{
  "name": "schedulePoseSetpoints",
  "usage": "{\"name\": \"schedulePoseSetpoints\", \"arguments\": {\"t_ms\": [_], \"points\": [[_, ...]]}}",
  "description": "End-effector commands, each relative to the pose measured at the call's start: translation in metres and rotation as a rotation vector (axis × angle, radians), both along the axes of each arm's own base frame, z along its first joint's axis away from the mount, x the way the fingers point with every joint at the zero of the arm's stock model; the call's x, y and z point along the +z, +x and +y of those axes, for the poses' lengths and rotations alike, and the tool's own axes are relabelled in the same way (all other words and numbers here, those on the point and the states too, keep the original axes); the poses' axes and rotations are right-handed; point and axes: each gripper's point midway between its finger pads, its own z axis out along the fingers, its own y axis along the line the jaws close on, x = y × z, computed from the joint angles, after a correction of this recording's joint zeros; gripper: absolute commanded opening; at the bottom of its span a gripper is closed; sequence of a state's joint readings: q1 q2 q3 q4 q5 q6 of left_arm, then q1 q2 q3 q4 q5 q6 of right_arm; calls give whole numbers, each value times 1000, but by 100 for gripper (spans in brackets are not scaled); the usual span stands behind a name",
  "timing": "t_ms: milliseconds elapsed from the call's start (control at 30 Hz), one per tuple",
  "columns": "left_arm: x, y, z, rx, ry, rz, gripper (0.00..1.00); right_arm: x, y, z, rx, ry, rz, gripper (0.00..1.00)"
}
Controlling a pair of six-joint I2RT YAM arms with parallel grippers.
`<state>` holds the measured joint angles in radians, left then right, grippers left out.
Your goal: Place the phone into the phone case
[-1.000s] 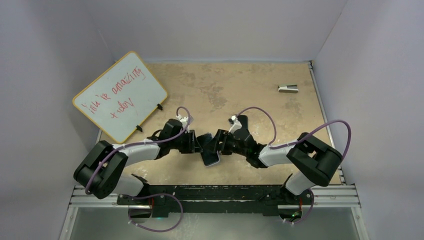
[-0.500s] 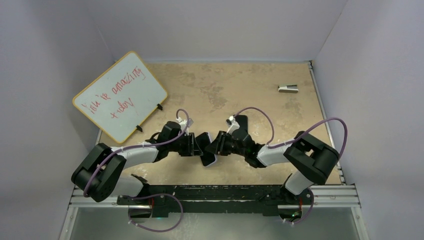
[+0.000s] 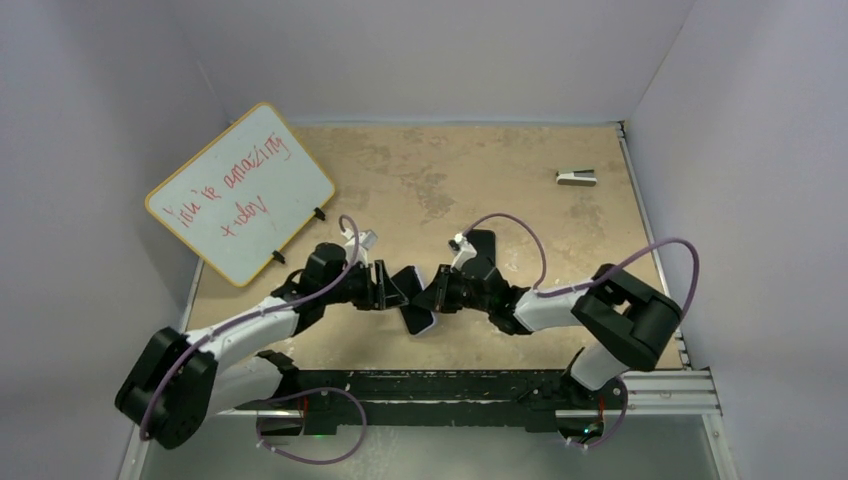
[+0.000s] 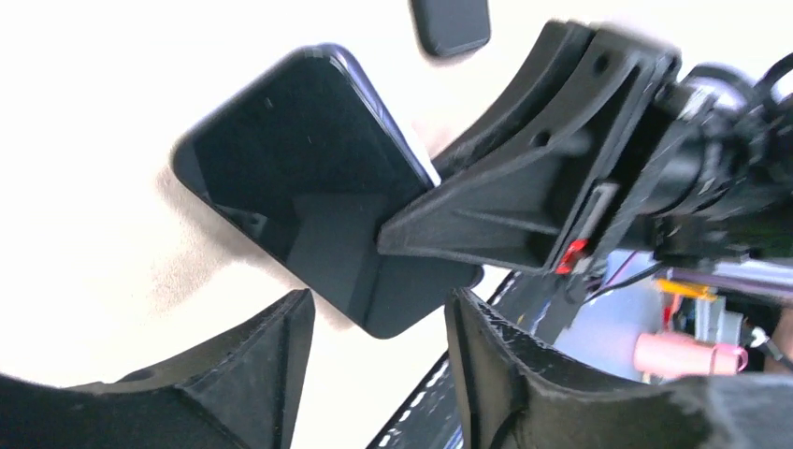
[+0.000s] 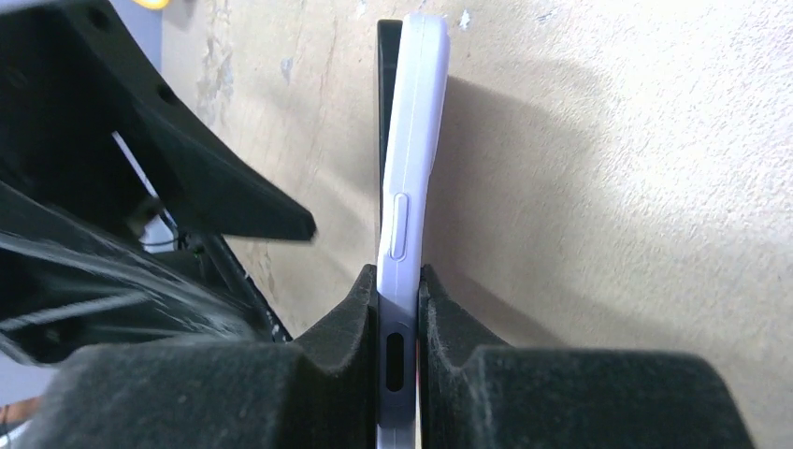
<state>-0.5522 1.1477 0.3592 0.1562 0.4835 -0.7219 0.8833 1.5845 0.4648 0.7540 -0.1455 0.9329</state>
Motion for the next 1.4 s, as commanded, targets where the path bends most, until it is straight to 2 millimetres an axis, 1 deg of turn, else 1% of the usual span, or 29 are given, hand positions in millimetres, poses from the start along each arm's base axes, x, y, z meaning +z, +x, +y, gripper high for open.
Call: {"name": "schedulePoseSetpoints", "arguments": {"t_ms": [0, 33, 67, 133, 200, 267, 367, 467, 567, 633, 667, 767, 900, 1100, 1267, 1367], "points": [[50, 21, 12, 85, -43, -107, 58, 40, -1, -2, 41, 36, -137, 0], [58, 24, 16, 111, -45, -122, 60, 44, -1, -6, 37, 28, -158, 0], [63, 24, 21, 133, -39, -124, 61, 49, 0, -10, 30, 19, -178, 0], [70, 28, 26, 166, -24, -133, 61, 51, 4, -16, 12, -18, -213, 0], [71, 31, 28, 184, -8, -124, 61, 48, 0, -19, 32, -36, -206, 0], [68, 32, 26, 176, -3, -109, 60, 45, -8, -18, 63, -24, -186, 0], [59, 30, 23, 155, -8, -81, 58, 46, -13, -20, 49, 15, -161, 0], [49, 26, 19, 139, -31, -50, 56, 40, -15, -24, 15, 27, -118, 0], [31, 22, 20, 149, -7, 5, 54, 32, -12, -23, 7, 3, -107, 1], [18, 19, 22, 145, 17, 41, 53, 27, -15, -21, 15, 13, -81, 2], [17, 22, 19, 138, 5, 32, 53, 25, -16, -20, 17, 25, -70, 2], [3, 18, 15, 126, -16, 73, 51, 19, -18, -20, 0, 40, -39, 4], [-5, 17, 9, 114, -55, 79, 51, 10, -21, -19, -6, 50, 1, 5], [-12, 23, 0, 84, -89, 75, 48, 0, -25, -21, -4, 44, 27, 14], [-17, 31, -4, 75, -84, 71, 46, -7, -26, -25, 1, -2, 34, 26], [-20, 38, -5, 85, -68, 57, 45, -8, -22, -27, -9, -29, 14, 33]]}}
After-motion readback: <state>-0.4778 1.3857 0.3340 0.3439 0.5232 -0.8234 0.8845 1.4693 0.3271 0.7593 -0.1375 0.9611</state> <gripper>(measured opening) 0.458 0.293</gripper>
